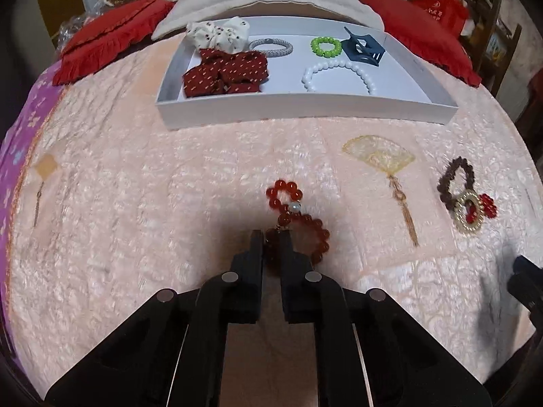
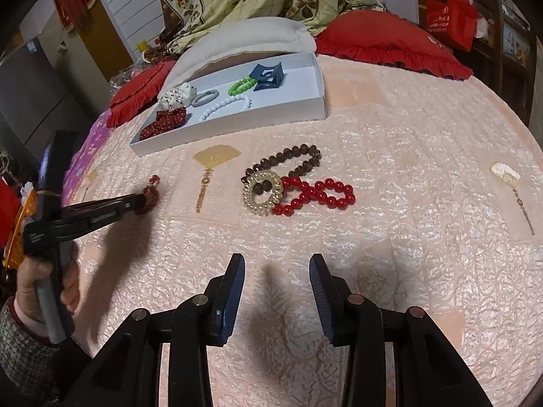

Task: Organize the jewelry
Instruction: 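Grasp the red bead bracelet with the left tool and lift it, then grasp the gold coil bracelet with the right tool while the left tool holds the red bracelet, then carry the red bracelet and gold coil into the white box and open both tools, then reach the right tool to the large red bead bracelet and grasp it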

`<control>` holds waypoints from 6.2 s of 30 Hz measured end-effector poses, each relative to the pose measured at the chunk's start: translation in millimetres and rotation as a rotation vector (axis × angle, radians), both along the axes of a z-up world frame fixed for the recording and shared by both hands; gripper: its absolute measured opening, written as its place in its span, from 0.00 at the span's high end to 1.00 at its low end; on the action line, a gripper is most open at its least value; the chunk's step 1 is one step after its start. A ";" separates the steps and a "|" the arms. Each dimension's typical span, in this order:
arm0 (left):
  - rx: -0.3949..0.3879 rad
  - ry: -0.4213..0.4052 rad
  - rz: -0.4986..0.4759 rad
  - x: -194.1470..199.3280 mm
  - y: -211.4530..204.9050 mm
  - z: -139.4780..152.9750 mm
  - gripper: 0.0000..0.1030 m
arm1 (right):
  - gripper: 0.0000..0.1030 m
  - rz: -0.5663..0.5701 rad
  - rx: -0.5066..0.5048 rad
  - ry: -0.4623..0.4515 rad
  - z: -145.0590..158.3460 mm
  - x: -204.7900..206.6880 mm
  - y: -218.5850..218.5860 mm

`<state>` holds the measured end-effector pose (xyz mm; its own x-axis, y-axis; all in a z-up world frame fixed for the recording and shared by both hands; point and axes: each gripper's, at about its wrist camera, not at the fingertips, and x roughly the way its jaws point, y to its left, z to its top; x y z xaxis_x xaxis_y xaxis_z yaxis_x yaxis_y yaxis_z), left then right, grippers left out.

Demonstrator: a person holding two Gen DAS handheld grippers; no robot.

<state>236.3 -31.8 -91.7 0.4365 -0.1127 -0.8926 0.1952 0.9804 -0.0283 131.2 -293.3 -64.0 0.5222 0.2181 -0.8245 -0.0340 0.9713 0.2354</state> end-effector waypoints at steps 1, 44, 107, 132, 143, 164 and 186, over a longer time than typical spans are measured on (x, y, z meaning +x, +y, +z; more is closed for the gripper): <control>-0.008 0.000 0.005 -5.2 5.2 1.4 0.93 | 0.63 -0.004 0.000 0.003 -1.4 0.6 -1.5; -0.160 -0.148 0.114 -73.3 74.5 46.3 0.94 | 0.91 0.061 -0.043 -0.121 35.2 33.2 29.2; -0.192 0.033 -0.110 153.1 -78.3 36.6 0.94 | 0.91 0.006 -0.069 -0.024 3.0 224.6 -8.8; -0.139 -0.117 0.001 50.3 -0.7 86.2 0.76 | 0.77 0.055 -0.071 -0.027 17.6 207.9 20.3; -0.044 -0.154 0.235 -40.1 71.0 61.1 0.72 | 0.75 0.135 -0.059 -0.017 11.3 208.6 101.4; -0.090 -0.158 0.271 -77.0 101.7 58.3 0.72 | 0.75 0.160 -0.083 0.041 -4.7 208.4 144.0; 0.013 -0.253 0.100 -149.7 32.4 101.9 0.72 | 0.60 -0.071 -0.041 -0.074 39.8 -2.6 16.0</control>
